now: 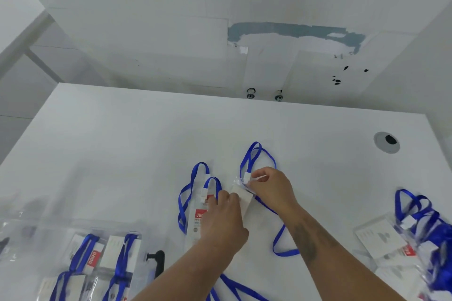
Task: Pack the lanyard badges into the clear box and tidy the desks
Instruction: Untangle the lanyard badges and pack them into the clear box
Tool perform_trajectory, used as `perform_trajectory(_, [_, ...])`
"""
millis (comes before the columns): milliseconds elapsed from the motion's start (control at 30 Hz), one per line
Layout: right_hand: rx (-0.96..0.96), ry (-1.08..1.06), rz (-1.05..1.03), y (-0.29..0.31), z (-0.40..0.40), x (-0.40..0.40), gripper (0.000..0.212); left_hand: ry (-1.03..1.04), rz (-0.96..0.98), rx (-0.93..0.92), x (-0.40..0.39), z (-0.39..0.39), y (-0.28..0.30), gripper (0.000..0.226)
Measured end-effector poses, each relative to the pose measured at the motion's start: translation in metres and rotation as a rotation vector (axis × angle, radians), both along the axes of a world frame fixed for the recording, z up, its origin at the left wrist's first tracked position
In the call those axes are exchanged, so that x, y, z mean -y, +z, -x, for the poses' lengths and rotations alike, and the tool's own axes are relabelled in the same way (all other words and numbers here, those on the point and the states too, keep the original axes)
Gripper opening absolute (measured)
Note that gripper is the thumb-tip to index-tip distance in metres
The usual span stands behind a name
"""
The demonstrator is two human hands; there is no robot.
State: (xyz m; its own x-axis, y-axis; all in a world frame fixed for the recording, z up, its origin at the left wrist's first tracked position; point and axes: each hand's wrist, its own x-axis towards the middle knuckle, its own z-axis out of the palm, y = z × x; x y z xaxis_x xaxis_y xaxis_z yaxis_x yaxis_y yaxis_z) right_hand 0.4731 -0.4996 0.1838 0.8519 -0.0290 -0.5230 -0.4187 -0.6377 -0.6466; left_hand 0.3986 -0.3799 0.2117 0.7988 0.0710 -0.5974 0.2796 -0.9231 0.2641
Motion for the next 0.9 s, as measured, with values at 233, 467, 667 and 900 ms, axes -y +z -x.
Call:
perform_trajectory(233, [-0.146, -0.191, -0.249, 0.033, 0.006, 0.013, 0.006, -0.065, -0.022, 0.112, 0.003, 0.005, 0.020, 0.055])
perform_trajectory(467, [-0.130, -0.269, -0.276, 0.067, 0.023, 0.022, 0.013, -0.026, 0.045, 0.417, -0.005, 0.020, 0.060, 0.034])
perform_trajectory(667, [-0.069, -0.267, -0.257, 0.109, 0.069, 0.020, 0.049, 0.297, 0.622, 0.248, -0.019, 0.054, 0.110, 0.023])
perform_trajectory(900, [-0.229, -0.503, -0.969, 0.140, 0.121, 0.004, 0.033, 0.897, 1.386, -0.215, -0.035, 0.064, 0.156, 0.021])
